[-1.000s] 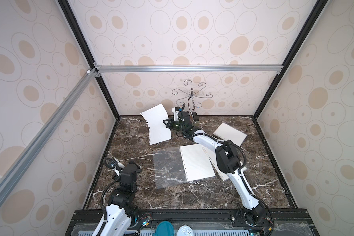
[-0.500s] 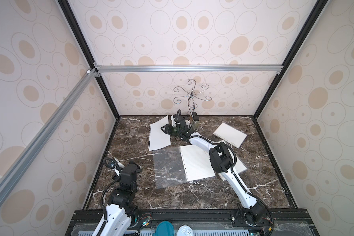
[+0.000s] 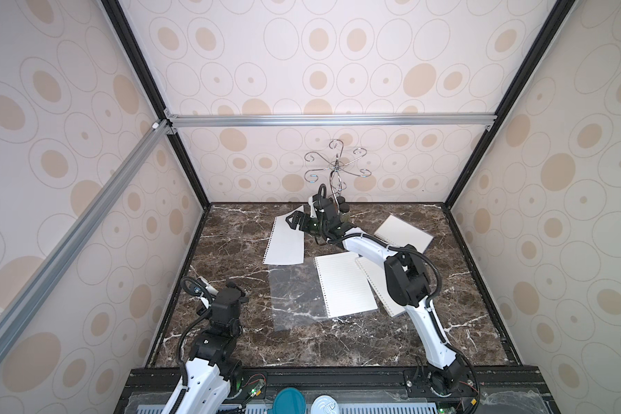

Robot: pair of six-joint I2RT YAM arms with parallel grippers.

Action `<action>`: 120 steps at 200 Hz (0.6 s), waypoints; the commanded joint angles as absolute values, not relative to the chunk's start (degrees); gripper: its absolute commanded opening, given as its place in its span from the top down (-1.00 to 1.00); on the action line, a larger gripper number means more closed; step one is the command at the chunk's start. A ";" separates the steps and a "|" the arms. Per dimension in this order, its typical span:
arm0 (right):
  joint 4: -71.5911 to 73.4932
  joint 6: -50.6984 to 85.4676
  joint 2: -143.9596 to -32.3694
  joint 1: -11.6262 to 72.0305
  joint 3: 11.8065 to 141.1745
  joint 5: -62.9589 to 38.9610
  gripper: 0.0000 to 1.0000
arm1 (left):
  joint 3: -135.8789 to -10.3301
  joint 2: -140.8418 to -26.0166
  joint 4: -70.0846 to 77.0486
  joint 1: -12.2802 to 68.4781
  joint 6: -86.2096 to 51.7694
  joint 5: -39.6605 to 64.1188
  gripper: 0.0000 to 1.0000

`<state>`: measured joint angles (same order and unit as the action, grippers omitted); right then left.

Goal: Tear off pages from different notebooks
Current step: Place the paper at the center of the board.

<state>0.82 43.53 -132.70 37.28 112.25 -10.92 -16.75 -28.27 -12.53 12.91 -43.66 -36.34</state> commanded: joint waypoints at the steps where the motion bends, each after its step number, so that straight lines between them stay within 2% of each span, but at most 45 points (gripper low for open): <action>1: -1.39 39.64 -128.23 37.53 111.69 -6.84 -0.99 | -16.88 -28.08 -12.74 12.57 -44.31 -37.28 -0.70; 49: -6.21 36.46 -125.54 36.32 110.51 -6.62 -1.00 | -16.88 -28.04 -12.20 12.56 -43.67 -35.62 -0.71; 70: -3.10 30.70 -118.61 35.86 100.60 -4.13 -0.97 | -16.79 -30.02 -4.78 12.57 -37.00 -24.44 -0.67; 92: 0.18 25.94 -108.73 35.73 85.70 2.70 -0.92 | -21.49 -39.46 -1.58 12.87 -34.04 -12.84 -0.57; 106: 1.56 24.95 -103.28 35.47 76.58 4.92 -0.89 | -24.71 -46.80 -0.38 13.82 -34.83 -8.77 -0.47; 120: 1.79 25.27 -99.22 35.33 69.00 5.58 -0.84 | -26.12 -52.03 1.86 14.60 -36.76 -6.49 -0.46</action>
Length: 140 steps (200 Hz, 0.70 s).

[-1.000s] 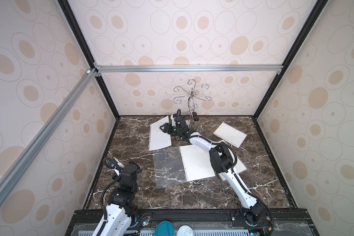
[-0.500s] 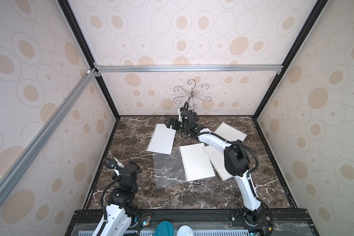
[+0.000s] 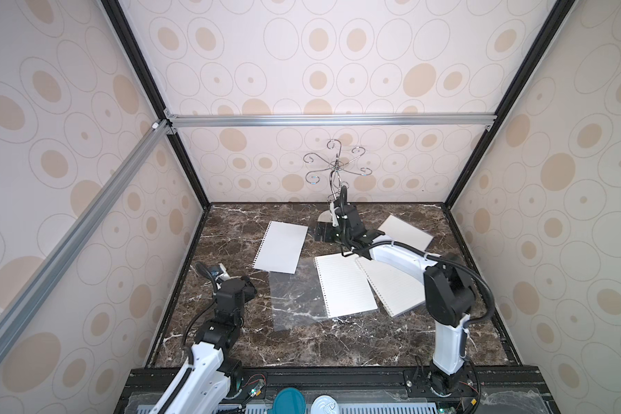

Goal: Tear off pages from different notebooks
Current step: Place the paper at the center of the board, then adjust the paper at the center of the board.

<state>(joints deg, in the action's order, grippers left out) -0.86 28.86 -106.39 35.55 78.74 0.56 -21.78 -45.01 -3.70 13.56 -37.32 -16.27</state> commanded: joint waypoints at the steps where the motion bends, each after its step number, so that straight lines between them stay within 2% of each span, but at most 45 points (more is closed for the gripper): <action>1: 1.82 25.33 -98.96 35.33 68.47 5.65 -0.84 | -26.20 -52.47 2.12 14.64 -36.88 -6.37 -0.46; 40: 3.81 31.52 -88.67 35.17 49.61 9.15 -0.82 | -26.31 -63.43 13.53 17.20 -42.22 0.30 -0.57; 88: 3.09 39.68 -78.70 35.16 34.74 14.58 -0.83 | -32.53 -79.57 18.41 22.05 -45.22 1.32 -0.53; 111: 4.30 40.91 -75.44 35.20 30.56 13.14 -0.83 | -35.77 -86.17 17.48 23.09 -48.25 1.59 -0.52; 140: 3.93 42.29 -77.17 35.20 29.96 10.33 -0.82 | -39.13 -92.07 16.46 23.91 -51.29 2.89 -0.49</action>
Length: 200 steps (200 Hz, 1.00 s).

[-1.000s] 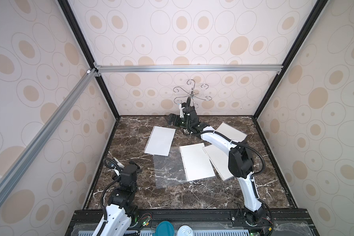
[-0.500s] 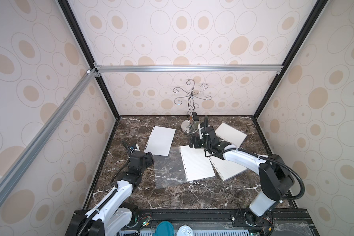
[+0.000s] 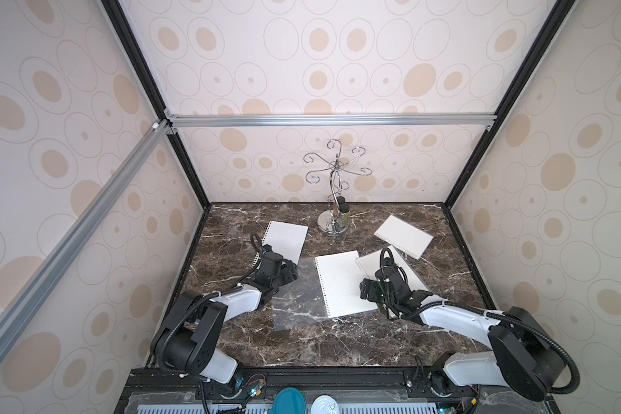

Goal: Tear off pages from different notebooks
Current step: Adjust the paper at the center of the board.

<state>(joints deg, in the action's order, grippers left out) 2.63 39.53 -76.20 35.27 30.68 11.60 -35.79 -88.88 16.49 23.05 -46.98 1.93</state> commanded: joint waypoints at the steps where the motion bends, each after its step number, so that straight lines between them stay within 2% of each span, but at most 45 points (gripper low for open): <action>1: 4.03 42.33 -77.21 35.18 29.92 10.35 -0.82 | -39.25 -92.22 16.45 23.95 -51.31 2.81 -0.49; 33: 6.67 42.98 -78.84 35.16 28.39 10.01 -0.82 | -40.55 -93.85 11.39 25.46 -54.72 0.08 -0.53; 73: 7.56 43.14 -80.74 35.20 27.80 10.99 -0.82 | -38.57 -95.68 13.99 25.66 -58.27 0.51 -0.59; 143: 9.54 43.60 -83.36 35.77 27.68 8.98 -0.78 | -53.66 -108.37 9.92 23.42 -54.63 0.52 -0.52; 200: 9.40 43.07 -85.47 35.57 28.85 10.33 -0.80 | -64.15 -113.51 4.72 18.73 -51.86 -4.48 -0.52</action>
